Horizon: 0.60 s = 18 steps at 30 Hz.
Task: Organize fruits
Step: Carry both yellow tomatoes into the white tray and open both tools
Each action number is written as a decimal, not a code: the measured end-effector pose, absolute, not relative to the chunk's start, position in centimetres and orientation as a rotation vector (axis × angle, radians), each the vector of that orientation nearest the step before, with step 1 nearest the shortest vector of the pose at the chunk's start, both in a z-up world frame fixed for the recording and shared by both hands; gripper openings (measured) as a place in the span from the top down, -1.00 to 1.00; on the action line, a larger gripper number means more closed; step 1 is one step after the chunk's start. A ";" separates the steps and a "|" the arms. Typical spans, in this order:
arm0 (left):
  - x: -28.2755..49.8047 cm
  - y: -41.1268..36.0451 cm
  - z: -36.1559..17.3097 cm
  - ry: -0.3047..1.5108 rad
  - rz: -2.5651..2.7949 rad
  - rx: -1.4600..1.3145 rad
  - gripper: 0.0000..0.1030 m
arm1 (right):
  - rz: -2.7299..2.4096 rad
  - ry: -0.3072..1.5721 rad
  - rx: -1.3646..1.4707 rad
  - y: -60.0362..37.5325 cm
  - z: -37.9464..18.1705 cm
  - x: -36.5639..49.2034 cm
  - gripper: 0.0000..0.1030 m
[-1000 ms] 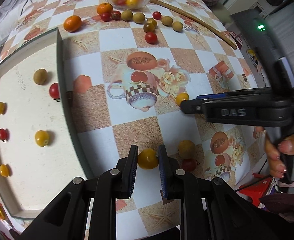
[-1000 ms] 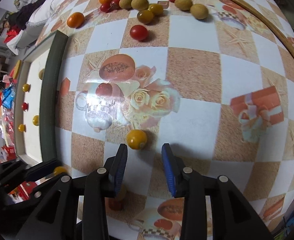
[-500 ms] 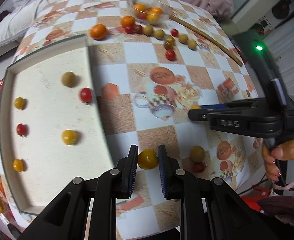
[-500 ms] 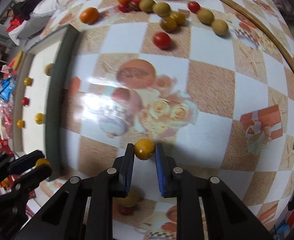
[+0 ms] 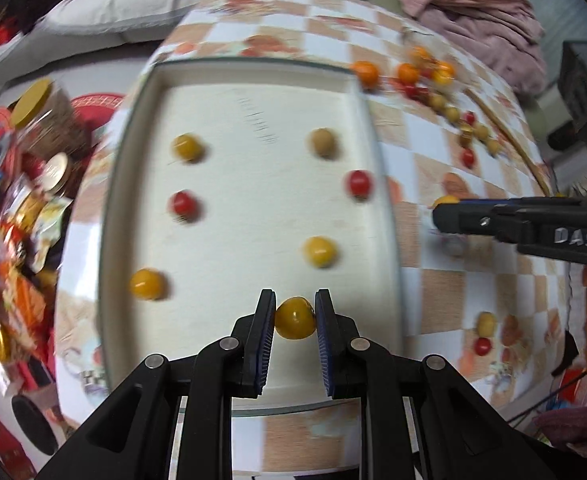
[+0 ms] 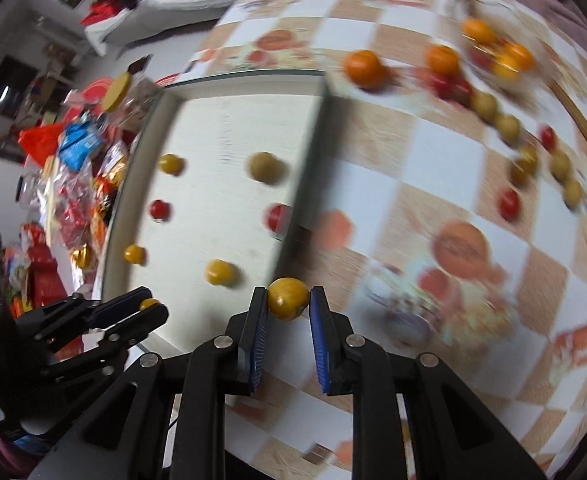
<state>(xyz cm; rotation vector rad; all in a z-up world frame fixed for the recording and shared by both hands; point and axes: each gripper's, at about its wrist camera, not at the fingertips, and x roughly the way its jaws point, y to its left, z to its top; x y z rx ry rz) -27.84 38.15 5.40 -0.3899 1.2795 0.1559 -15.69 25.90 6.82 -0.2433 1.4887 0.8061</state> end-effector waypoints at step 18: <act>-28.8 41.2 1.1 1.356 0.273 -0.369 0.58 | 0.833 1.520 -0.435 34.2 2.5 -16.6 0.54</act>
